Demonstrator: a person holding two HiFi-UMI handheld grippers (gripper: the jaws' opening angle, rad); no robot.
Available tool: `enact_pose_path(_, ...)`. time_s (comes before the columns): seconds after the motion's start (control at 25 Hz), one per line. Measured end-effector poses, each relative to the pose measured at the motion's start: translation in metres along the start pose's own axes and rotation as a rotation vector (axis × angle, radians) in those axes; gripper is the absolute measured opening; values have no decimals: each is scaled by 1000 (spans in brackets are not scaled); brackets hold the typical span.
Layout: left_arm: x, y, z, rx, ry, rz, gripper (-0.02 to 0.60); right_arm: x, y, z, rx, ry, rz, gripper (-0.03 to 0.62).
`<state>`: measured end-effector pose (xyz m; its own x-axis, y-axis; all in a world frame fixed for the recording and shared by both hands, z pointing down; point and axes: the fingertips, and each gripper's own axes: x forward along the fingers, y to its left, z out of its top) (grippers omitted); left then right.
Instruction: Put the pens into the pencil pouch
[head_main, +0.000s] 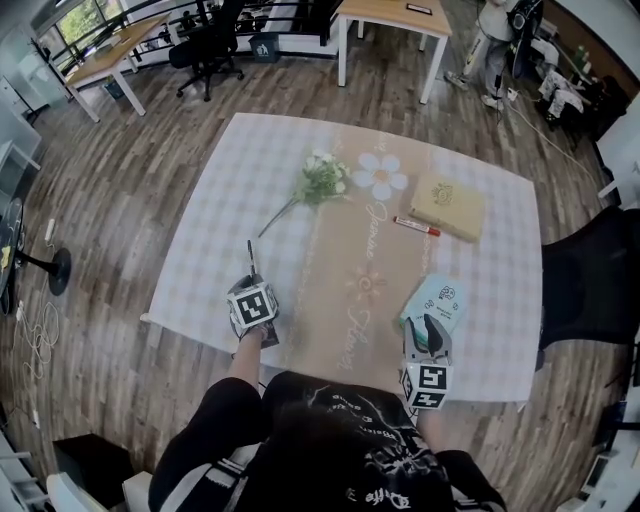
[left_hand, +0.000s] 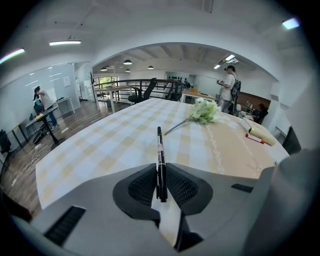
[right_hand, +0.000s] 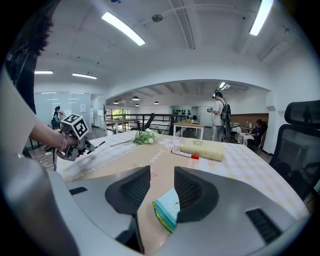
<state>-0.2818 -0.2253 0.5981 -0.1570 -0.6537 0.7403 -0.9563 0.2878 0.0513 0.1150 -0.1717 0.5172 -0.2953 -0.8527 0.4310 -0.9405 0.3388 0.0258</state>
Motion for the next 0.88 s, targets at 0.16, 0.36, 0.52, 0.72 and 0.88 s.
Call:
enact_pose_path(0.16, -18, -40, -4, 79, -21, -78, 75, -10, -11, -5, -17, 18, 10, 170)
enact_pose_path(0.36, -42, -98, -16, 169, -36, -181, 75, -22, -32, -18, -43, 56, 30, 197)
enact_pose_path(0.52, -59, -144, -29, 257, -44, -269, 75, -27, -39, -36, -53, 117, 94, 204)
enact_pose_path(0.72, -81, -196, -46, 354, -46, -384, 75, -31, -39, -58, -148, 210, 181, 253)
enact_pose_path(0.88, -101, -229, -60, 417, -43, -465, 75, -35, -39, -74, -230, 261, 225, 276)
